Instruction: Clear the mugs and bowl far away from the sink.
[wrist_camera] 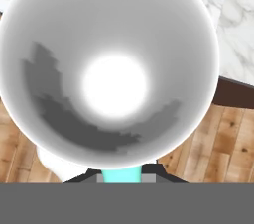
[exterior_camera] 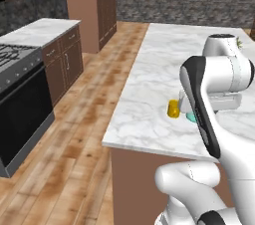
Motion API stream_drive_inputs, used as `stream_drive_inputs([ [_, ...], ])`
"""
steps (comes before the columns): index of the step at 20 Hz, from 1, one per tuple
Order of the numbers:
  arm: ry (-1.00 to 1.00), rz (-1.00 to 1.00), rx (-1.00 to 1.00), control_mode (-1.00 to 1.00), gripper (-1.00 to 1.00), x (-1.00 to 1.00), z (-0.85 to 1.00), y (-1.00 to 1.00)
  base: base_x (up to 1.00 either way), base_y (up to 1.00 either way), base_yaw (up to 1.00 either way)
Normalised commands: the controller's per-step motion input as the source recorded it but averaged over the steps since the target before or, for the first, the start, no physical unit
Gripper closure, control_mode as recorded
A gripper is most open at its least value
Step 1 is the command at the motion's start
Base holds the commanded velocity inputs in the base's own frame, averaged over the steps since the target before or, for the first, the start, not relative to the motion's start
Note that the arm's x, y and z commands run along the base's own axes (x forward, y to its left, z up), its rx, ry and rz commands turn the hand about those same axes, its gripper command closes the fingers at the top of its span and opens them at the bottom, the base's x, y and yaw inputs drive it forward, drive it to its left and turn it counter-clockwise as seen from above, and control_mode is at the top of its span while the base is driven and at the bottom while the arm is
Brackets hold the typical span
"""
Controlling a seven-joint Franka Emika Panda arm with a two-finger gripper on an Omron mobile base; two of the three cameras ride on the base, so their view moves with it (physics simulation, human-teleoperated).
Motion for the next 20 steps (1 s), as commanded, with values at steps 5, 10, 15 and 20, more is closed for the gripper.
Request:
stream_drive_inputs([
  [5, 0.0, 0.0, 0.0, 1.0, 1.0, 0.0, 0.0, 0.0, 0.81, 0.59, -0.34],
  [10, 0.0, 0.0, 0.0, 1.0, 1.0, 0.0, 0.0, 0.0, 0.89, 0.39, 0.01],
  [15, 0.0, 0.04, 0.0, -1.0, 1.0, 0.16, -0.11, 0.1, 0.6, 0.32, 0.1],
  [20, 0.0, 0.26, -0.03, -1.0, 1.0, 0.74, -0.5, 0.43, 0.0, 0.0, 0.0],
])
